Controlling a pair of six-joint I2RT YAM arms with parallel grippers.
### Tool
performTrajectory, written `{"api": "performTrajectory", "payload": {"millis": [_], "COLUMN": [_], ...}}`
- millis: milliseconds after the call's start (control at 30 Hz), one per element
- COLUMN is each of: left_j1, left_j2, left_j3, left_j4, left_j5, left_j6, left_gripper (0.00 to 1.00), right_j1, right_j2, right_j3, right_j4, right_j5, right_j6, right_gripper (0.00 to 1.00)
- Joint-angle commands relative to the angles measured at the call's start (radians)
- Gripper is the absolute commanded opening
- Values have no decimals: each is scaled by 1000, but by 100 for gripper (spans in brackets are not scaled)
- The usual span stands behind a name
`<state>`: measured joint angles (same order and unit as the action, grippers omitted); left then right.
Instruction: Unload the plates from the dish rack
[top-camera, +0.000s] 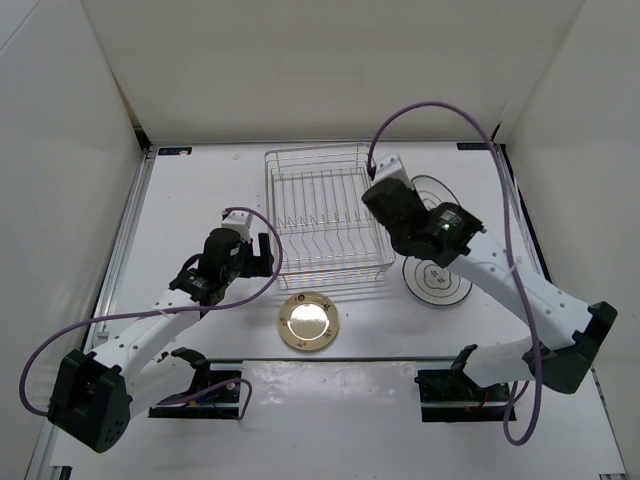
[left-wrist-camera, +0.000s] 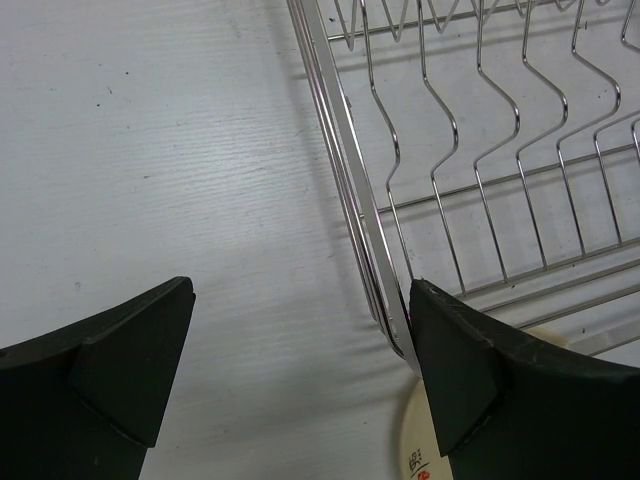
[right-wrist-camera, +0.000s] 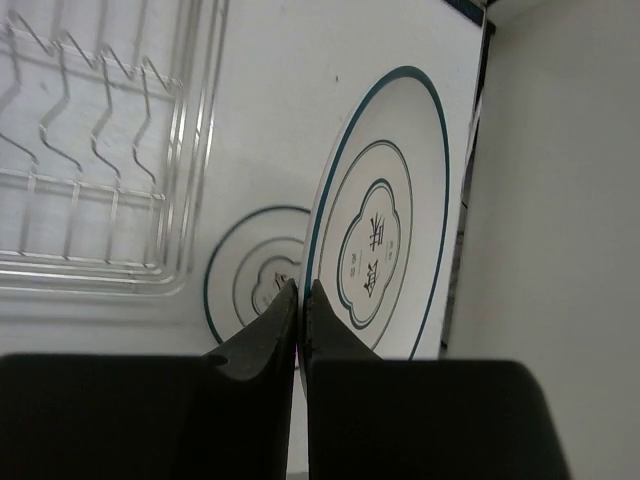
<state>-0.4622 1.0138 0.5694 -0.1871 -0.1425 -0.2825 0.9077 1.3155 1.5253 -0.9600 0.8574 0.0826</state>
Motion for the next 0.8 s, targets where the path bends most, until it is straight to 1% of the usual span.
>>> {"api": "performTrajectory", "payload": {"millis": [0,33,167,233,267,333,367,433,467,567,600,767], "left_j1": [8,8,13,14,14,14,16,17,17,19,19,19], "left_j2": [0,3,0,2,3,5,5,6,5,6,6,8], "left_j3": [21,23,23,24,24,23,23,23,23,24,26,24], "left_j4": [-17,-15,-17,-14,-17,-17,-17,-17,-17,-14,-35,-14], "left_j5": [-3,-5,-3,0,0,1,3,4,6,7,7,7], "left_j6": [-4,-3,-6,-4,-7,-7,-7,-6,-7,-9,-9,-9], "left_gripper": [99,99,99,99,99,99,99,99,99,99,99,99], "right_j1": [-15,-15,-38,-53,-70,-85,-111,-128,-154,-184,-191,-225], "right_j2": [-16,-10,14,8,2,-28,-48,-77,-93,-105,-102,-76], "right_j3": [-72,-121,-192,-244,-304,-345,-403,-441,-482,-514,-527,-562], "right_j4": [-2,-2,-25,-16,4,45,67,105,125,142,147,170], "right_j5": [121,141,144,115,82,65,30,-4,-55,-96,-119,-159], "right_j6": [40,45,135,154,179,192,201,204,212,226,224,243], "right_gripper": [0,0,0,0,0,0,0,0,0,0,0,0]}}
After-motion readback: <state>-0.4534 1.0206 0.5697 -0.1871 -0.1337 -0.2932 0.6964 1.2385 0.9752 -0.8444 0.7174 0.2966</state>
